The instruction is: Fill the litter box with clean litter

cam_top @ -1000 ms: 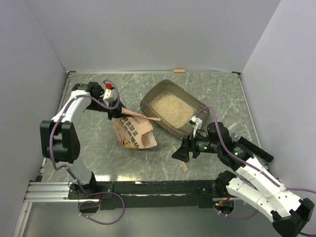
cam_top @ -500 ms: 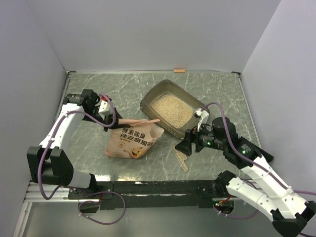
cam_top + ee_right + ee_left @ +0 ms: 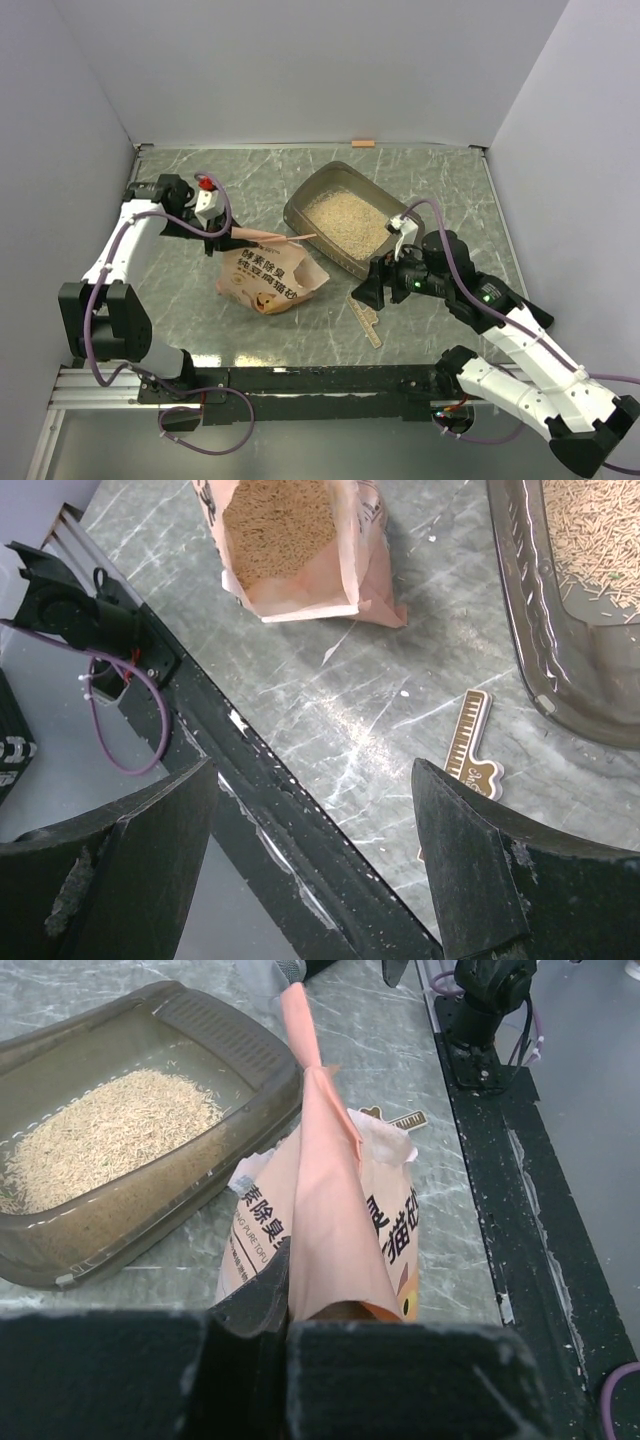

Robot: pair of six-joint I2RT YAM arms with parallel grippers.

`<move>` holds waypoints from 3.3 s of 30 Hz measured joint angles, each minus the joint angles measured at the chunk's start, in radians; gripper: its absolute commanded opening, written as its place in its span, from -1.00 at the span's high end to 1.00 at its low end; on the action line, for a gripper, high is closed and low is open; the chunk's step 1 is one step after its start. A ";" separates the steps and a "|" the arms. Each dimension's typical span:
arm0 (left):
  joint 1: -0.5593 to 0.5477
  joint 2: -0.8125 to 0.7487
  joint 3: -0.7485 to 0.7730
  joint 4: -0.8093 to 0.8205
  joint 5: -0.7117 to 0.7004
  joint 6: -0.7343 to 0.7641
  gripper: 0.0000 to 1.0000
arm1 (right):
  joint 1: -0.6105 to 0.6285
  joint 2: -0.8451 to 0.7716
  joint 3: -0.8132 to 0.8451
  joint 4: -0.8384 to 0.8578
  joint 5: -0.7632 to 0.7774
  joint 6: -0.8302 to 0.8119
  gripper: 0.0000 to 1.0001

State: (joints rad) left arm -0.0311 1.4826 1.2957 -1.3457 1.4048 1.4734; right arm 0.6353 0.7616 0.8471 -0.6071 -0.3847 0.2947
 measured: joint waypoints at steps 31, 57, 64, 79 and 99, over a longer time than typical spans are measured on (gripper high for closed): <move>-0.318 -0.559 -0.430 0.909 -0.534 -0.977 0.99 | 0.002 0.105 -0.062 0.102 0.034 -0.001 -0.71; -0.361 -0.797 -0.634 1.153 -0.586 -1.525 0.98 | 0.002 0.000 -0.190 0.341 -0.020 -0.362 -0.83; -0.362 -0.921 -0.700 1.151 -0.579 -1.516 0.98 | 0.002 0.099 -0.196 0.410 -0.172 -0.680 -0.83; -0.363 -0.988 -0.720 1.137 -0.619 -1.523 0.98 | -0.140 0.323 -0.034 0.360 -0.551 -0.981 -0.80; -0.365 -1.014 -0.731 1.134 -0.643 -1.541 0.98 | -0.169 0.536 0.005 0.400 -0.703 -1.017 -0.72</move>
State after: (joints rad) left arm -0.3962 0.4686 0.5644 -0.2115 0.7620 -0.0673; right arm 0.4667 1.2972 0.8516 -0.2070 -1.0874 -0.7227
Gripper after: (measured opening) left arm 0.015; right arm 0.884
